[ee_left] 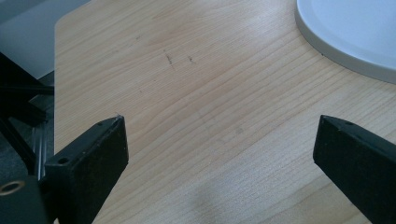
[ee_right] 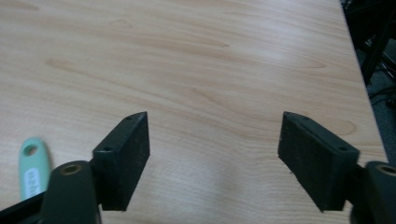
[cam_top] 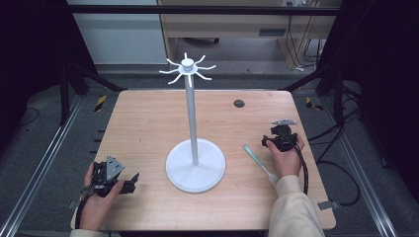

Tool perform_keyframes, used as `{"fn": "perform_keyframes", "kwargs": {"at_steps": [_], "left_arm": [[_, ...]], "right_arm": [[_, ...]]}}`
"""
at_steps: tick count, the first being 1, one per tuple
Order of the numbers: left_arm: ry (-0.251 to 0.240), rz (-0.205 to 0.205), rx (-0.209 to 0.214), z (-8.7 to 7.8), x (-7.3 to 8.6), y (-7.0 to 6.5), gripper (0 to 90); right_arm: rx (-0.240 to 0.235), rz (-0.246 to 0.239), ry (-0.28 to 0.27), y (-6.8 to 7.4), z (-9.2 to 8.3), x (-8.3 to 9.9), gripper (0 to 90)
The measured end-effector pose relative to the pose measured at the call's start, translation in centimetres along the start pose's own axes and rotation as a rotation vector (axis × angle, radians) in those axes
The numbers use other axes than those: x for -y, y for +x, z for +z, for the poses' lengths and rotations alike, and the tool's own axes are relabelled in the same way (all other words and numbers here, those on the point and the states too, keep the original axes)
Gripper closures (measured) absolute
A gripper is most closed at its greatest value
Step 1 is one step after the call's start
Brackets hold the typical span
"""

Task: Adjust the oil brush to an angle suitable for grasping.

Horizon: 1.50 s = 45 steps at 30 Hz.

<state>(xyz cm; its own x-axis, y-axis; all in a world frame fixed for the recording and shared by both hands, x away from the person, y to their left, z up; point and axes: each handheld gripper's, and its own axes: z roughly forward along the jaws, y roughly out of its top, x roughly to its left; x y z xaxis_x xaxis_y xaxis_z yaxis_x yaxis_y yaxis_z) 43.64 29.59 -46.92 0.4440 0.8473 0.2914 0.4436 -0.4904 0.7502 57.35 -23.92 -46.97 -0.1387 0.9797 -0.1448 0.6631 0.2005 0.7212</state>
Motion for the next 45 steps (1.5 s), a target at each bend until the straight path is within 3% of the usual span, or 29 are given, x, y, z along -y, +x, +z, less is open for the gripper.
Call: {"fn": "perform_keyframes", "kwargs": {"at_steps": [7,15,24,32,37,45], "left_arm": [[0.002,-0.001,-0.006,0.0,0.0,0.0,3.0],[0.002,-0.001,-0.002,0.0,0.0,0.0,3.0],[-0.005,0.009,0.005,0.0,-0.1,-0.1,3.0],[-0.005,0.009,0.007,0.0,-0.1,-0.2,3.0],[-0.002,0.009,0.007,0.0,-0.1,-0.1,3.0],[-0.003,0.007,0.012,0.1,-0.1,-0.2,3.0]], "right_arm": [[-0.001,-0.081,0.042,1.9,-0.2,-0.3,32.4],[-0.045,-0.07,0.065,3.0,-0.3,-0.6,47.3],[-0.079,-0.125,0.028,3.9,-0.7,-0.7,59.3],[-0.148,-0.139,0.04,4.3,-0.7,-0.6,76.6],[-0.222,-0.15,0.067,4.4,-0.5,-0.4,87.4],[-0.294,-0.164,0.12,4.9,0.0,0.0,90.0]]}}
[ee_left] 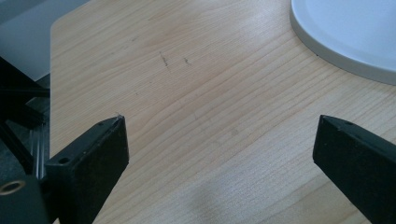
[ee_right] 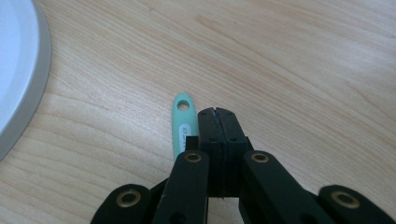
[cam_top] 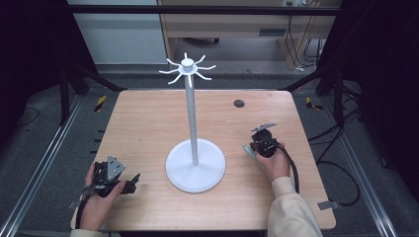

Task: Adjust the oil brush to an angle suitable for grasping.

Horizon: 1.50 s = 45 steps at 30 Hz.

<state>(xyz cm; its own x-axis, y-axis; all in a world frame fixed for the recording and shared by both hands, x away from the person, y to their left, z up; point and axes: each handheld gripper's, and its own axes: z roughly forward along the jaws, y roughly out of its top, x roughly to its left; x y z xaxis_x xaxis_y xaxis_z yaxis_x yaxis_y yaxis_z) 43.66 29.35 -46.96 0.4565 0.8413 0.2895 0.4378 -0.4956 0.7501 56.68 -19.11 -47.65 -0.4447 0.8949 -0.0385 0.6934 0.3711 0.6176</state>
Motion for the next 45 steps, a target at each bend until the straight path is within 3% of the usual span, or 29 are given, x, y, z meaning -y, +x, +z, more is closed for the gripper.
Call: {"fn": "perform_keyframes", "kwargs": {"at_steps": [16,19,28,33,40,45], "left_arm": [[0.004,0.006,0.007,0.0,0.0,0.0,3.0],[0.005,0.007,0.007,0.1,0.0,-0.1,3.0],[0.006,0.006,0.009,0.1,0.0,-0.1,3.0],[0.006,0.008,0.01,0.1,0.0,-0.1,3.0],[0.01,0.01,0.014,0.0,0.0,-0.1,3.0],[0.006,0.008,0.012,0.1,0.0,-0.1,3.0]], "right_arm": [[-0.019,0.005,0.023,-0.1,0.7,0.3,90.0],[-0.046,-0.001,0.023,0.1,0.6,0.3,90.0],[-0.148,-0.09,0.046,1.8,0.1,0.4,90.0],[-0.19,-0.113,0.056,2.5,-0.2,0.6,90.0],[-0.199,-0.104,0.063,2.7,-0.3,0.6,90.0],[-0.188,-0.137,0.055,2.9,-0.7,0.5,90.0]]}}
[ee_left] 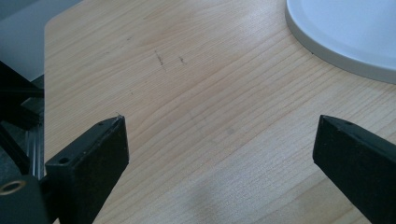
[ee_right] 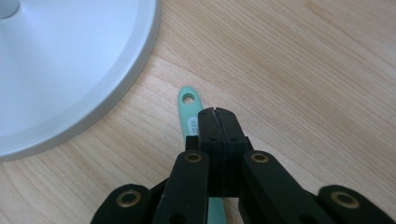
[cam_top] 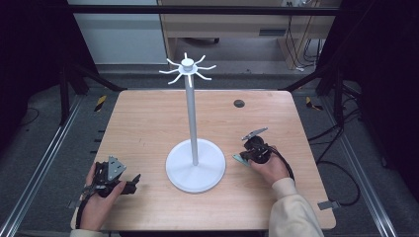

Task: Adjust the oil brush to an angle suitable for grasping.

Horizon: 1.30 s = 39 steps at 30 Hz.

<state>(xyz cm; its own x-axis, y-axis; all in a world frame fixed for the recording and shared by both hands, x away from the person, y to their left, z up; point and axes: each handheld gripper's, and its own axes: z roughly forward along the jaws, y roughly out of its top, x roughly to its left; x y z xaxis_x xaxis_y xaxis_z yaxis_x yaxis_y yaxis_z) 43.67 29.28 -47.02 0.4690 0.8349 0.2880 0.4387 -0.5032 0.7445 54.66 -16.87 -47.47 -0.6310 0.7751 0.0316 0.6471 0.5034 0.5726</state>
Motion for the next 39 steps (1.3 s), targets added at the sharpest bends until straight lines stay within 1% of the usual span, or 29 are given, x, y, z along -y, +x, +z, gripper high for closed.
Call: {"fn": "perform_keyframes", "kwargs": {"at_steps": [2,6,12,14,15,16,17,18,20,23,24,29,32,34,36,37,38,39], "left_arm": [[-0.001,-0.001,0.001,0.0,0.0,0.0,3.0],[-0.001,-0.001,0.002,0.0,0.0,0.0,3.0],[-0.001,-0.001,0.002,0.0,0.0,0.0,3.1],[-0.001,-0.001,0.002,0.0,0.0,0.0,3.1],[-0.001,-0.002,0.002,0.0,0.0,0.0,3.1],[-0.001,-0.002,0.002,0.0,0.0,0.0,3.1],[-0.001,-0.003,0.002,0.0,0.0,0.0,3.1],[0.0,-0.002,0.002,0.0,0.0,0.0,3.2],[0.0,-0.002,0.001,0.0,0.0,0.1,3.2],[-0.002,-0.005,0.003,0.0,0.0,0.0,3.3],[-0.001,-0.005,0.003,0.0,0.0,0.0,3.3],[0.001,-0.002,0.003,0.0,0.0,0.0,3.4],[0.003,-0.001,0.003,0.0,0.0,0.0,3.5],[0.003,-0.002,0.002,0.0,0.0,0.1,3.5],[0.004,-0.001,0.002,0.0,0.0,0.0,3.5],[0.005,-0.001,0.002,0.0,0.0,0.0,3.5],[0.004,-0.001,0.003,0.0,0.0,0.0,3.5],[0.004,-0.001,0.001,0.0,0.0,0.0,3.5]], "right_arm": [[-0.001,-0.003,-0.01,0.2,-0.4,-0.1,90.0],[0.013,-0.03,-0.017,0.3,-1.6,0.0,90.0],[0.025,-0.046,0.002,0.3,-2.4,0.4,90.0],[0.028,-0.041,0.007,0.2,-2.6,0.5,90.0],[0.028,-0.046,0.012,0.1,-2.8,0.6,90.0],[0.029,-0.039,0.013,0.2,-2.9,0.6,90.0],[0.027,-0.049,0.017,0.1,-3.0,0.7,90.0],[0.025,-0.047,0.023,0.1,-3.1,0.8,90.0],[0.027,-0.065,0.031,0.1,-3.3,1.0,90.0],[0.015,-0.093,0.04,0.2,-3.6,1.2,90.0],[0.013,-0.091,0.043,0.2,-3.7,1.3,89.8],[-0.002,-0.102,0.058,0.0,-4.1,1.7,84.0],[-0.002,-0.101,0.071,-0.2,-4.2,1.9,82.9],[0.003,-0.113,0.087,-0.6,-4.4,2.2,80.1],[-0.003,-0.101,0.102,-0.7,-4.4,2.3,77.2],[-0.003,-0.115,0.11,-0.8,-4.3,2.4,76.5],[-0.006,-0.105,0.119,-0.8,-4.3,2.4,75.4],[-0.006,-0.111,0.13,-0.8,-4.3,2.4,74.6]]}}
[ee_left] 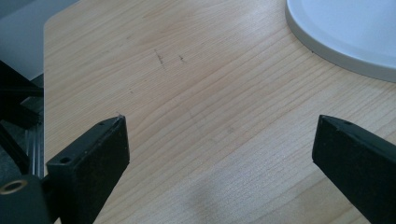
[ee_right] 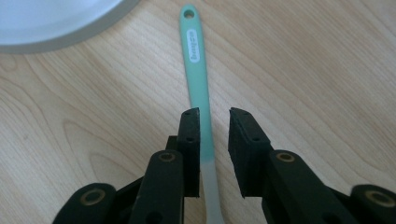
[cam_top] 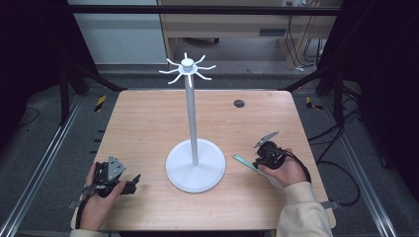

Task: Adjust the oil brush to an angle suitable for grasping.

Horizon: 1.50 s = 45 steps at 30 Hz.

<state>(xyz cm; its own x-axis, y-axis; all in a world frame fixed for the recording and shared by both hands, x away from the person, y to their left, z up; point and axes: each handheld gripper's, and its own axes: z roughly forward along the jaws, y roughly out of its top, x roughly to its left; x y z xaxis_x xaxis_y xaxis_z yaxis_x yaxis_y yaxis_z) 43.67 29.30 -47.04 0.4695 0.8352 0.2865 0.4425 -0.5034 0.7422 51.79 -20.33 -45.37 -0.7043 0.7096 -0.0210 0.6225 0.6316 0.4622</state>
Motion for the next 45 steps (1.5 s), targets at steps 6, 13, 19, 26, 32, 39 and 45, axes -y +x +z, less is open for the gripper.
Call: {"fn": "perform_keyframes", "kwargs": {"at_steps": [6,13,19,26,32,39,45], "left_arm": [[-0.002,-0.003,0.001,0.0,0.0,0.0,3.4],[0.0,-0.003,0.004,0.0,0.0,0.0,3.4],[0.0,-0.002,0.006,0.0,0.0,0.0,3.4],[0.001,-0.001,0.007,0.0,0.0,0.0,3.4],[0.002,0.0,0.007,0.0,0.0,0.0,3.4],[0.003,0.001,0.008,0.0,0.0,0.0,3.4],[0.006,0.006,0.008,0.1,0.0,-0.1,3.4]], "right_arm": [[0.005,-0.031,0.056,-0.1,0.4,0.2,71.8],[-0.01,-0.044,0.102,0.2,0.7,0.2,72.3],[-0.018,-0.043,0.129,0.1,0.9,0.2,73.0],[-0.023,-0.052,0.148,0.0,1.1,0.1,74.4],[-0.023,-0.044,0.169,0.1,1.4,-0.1,75.2],[-0.023,-0.043,0.176,0.0,1.5,-0.1,76.7],[-0.027,-0.033,0.185,0.0,1.7,-0.2,77.4]]}}
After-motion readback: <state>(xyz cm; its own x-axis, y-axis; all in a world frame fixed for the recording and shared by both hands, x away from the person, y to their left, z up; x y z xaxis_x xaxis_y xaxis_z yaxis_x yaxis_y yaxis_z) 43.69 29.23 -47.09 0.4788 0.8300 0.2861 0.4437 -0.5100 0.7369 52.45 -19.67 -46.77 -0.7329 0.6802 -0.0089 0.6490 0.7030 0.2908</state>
